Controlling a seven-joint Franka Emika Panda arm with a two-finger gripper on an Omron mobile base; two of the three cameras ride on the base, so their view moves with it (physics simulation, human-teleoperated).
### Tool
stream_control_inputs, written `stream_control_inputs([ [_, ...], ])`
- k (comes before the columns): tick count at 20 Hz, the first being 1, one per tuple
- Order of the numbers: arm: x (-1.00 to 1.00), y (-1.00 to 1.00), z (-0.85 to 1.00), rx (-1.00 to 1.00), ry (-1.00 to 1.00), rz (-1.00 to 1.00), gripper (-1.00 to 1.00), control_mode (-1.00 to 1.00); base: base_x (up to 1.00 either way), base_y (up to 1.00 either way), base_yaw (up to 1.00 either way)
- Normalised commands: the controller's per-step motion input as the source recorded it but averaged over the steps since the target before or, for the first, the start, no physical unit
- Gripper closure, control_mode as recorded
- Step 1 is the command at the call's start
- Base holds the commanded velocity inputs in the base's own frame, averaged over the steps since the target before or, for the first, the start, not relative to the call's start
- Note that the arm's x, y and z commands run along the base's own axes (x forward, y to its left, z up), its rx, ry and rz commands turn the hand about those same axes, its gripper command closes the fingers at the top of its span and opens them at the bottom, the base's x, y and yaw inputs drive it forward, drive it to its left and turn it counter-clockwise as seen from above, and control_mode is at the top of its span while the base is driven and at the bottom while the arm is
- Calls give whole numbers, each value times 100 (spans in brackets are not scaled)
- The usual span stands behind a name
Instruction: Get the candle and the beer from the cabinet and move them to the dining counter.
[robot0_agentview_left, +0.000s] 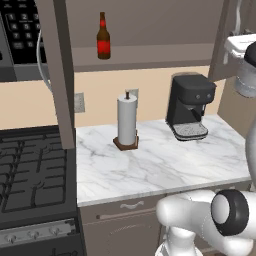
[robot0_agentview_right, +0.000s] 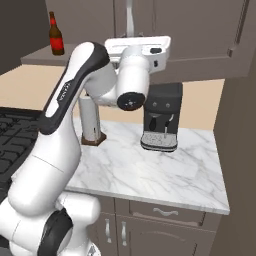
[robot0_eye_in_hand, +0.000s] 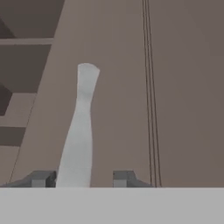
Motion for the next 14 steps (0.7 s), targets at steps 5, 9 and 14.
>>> stream_control_inputs([
  [5,-100,-87,10,1,0,-4,100,-100,0,0,0],
  [9,-100,-90,8,1,0,-5,100,-100,0,0,0],
  [14,-91,-69,1,1,0,-7,100,-100,0,0,0],
])
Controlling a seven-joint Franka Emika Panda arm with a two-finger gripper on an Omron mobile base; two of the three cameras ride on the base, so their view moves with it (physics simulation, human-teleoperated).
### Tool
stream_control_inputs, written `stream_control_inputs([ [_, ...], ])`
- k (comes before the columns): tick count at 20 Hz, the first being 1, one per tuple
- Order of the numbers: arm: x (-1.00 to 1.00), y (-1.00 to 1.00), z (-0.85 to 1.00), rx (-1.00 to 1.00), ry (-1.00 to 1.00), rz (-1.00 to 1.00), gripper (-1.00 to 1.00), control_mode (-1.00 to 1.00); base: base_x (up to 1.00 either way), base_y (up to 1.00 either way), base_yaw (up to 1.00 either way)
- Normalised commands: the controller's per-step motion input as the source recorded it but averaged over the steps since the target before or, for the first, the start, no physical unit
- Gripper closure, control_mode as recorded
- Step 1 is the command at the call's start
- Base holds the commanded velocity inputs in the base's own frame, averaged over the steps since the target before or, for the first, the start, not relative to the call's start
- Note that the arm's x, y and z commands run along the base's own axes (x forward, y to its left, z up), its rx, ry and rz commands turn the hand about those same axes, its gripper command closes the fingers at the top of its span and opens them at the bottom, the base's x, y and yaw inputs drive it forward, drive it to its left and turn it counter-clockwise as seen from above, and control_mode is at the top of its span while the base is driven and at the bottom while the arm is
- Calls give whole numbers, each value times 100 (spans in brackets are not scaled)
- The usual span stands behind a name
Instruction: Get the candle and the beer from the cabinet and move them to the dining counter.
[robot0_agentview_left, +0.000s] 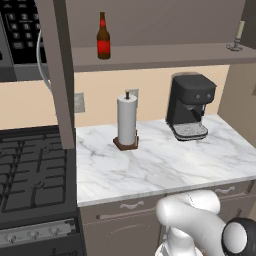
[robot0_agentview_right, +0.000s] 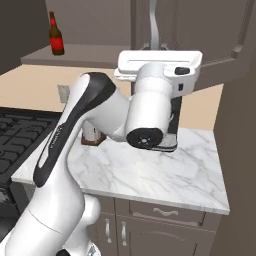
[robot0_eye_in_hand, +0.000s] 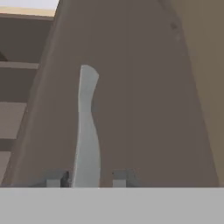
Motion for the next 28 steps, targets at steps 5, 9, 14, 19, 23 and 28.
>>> stream_control_inputs([
  [5,-80,-2,9,-1,0,-5,-100,-100,0,0,0],
  [9,-83,26,48,-10,-14,0,-100,-100,0,0,0],
  [14,-73,45,32,-13,-8,-1,-100,-100,0,0,0],
  [19,-30,91,1,-7,9,-6,-100,-100,0,0,0],
  [23,-24,100,3,-5,11,-8,-100,-100,0,0,0],
  [28,-1,100,-4,-12,10,-15,-100,-100,0,0,0],
])
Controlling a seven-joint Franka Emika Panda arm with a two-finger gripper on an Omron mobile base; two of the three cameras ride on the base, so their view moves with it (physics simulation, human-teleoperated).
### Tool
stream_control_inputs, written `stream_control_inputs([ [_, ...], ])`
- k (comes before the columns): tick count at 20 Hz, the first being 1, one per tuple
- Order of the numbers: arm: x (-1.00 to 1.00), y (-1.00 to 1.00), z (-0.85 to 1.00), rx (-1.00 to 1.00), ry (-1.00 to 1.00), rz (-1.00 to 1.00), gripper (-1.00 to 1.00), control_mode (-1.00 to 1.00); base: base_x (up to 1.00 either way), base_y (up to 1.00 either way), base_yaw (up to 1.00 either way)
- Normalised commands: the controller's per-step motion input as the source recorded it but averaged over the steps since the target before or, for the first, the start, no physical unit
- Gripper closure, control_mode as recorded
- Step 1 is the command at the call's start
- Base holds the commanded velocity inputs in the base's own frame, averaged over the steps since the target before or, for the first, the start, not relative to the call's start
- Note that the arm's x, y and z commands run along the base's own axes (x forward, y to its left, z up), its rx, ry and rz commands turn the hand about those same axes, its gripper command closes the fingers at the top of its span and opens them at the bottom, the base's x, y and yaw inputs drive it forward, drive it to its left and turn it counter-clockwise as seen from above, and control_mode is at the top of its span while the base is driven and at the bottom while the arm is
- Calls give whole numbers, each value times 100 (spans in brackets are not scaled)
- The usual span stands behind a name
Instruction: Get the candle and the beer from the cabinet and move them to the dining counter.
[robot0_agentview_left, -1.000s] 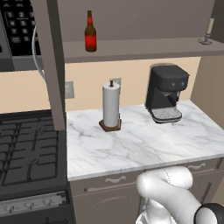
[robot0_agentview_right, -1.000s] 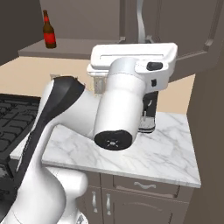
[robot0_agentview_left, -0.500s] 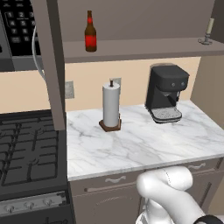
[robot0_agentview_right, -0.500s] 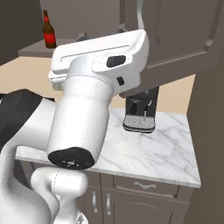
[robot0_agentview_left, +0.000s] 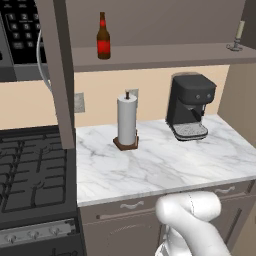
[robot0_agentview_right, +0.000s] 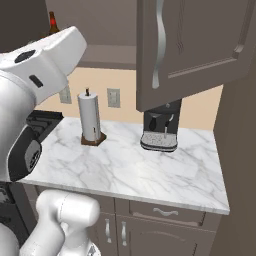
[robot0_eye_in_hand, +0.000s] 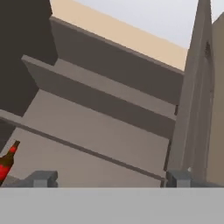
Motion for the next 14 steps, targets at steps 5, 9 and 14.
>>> stream_control_inputs([
  [5,58,64,-21,-25,23,-22,-100,-100,0,0,0],
  [9,85,29,-26,-21,32,-19,-100,-100,0,0,0],
  [14,35,-4,-33,-15,19,-10,-100,-100,0,0,0],
])
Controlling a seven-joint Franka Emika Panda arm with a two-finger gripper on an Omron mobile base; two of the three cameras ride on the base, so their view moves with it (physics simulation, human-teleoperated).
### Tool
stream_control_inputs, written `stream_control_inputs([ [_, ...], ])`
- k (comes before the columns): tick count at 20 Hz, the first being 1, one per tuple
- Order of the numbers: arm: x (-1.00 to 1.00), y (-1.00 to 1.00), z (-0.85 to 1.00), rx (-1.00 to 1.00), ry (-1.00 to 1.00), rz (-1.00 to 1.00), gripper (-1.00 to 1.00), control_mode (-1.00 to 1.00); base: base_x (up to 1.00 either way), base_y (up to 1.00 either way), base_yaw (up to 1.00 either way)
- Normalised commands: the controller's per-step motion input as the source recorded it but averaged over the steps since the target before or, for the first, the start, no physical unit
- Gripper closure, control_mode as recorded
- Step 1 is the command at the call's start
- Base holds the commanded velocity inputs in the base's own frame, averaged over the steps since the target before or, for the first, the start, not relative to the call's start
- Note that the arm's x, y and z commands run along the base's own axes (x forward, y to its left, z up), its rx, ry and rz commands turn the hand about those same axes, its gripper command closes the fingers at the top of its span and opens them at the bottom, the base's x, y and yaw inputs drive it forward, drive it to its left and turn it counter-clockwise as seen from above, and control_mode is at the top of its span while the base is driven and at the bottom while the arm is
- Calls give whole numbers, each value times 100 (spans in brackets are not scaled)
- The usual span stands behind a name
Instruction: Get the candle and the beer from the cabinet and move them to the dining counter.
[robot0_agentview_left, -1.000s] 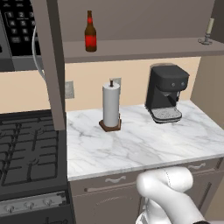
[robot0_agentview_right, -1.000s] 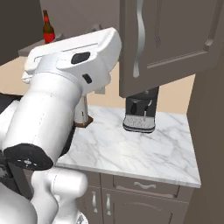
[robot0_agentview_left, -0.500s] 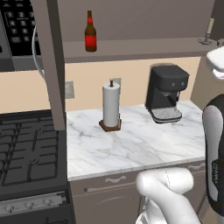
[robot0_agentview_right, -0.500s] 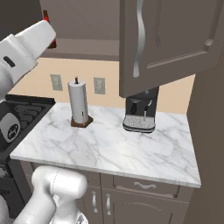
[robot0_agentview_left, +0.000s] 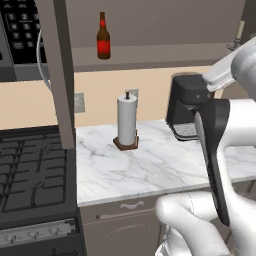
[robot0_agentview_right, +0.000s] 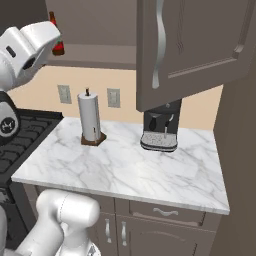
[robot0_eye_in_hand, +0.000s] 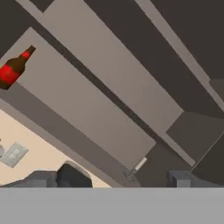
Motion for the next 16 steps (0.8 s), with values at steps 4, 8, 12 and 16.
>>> stream_control_inputs([
  [4,23,-27,-31,-9,14,-16,-100,-100,0,0,0],
  [8,50,-29,-23,-9,21,-17,-100,-100,0,0,0],
  [12,71,-36,-12,-8,23,-17,-100,-100,0,0,0],
  [16,44,-43,-1,-7,18,-19,-100,-100,0,0,0],
])
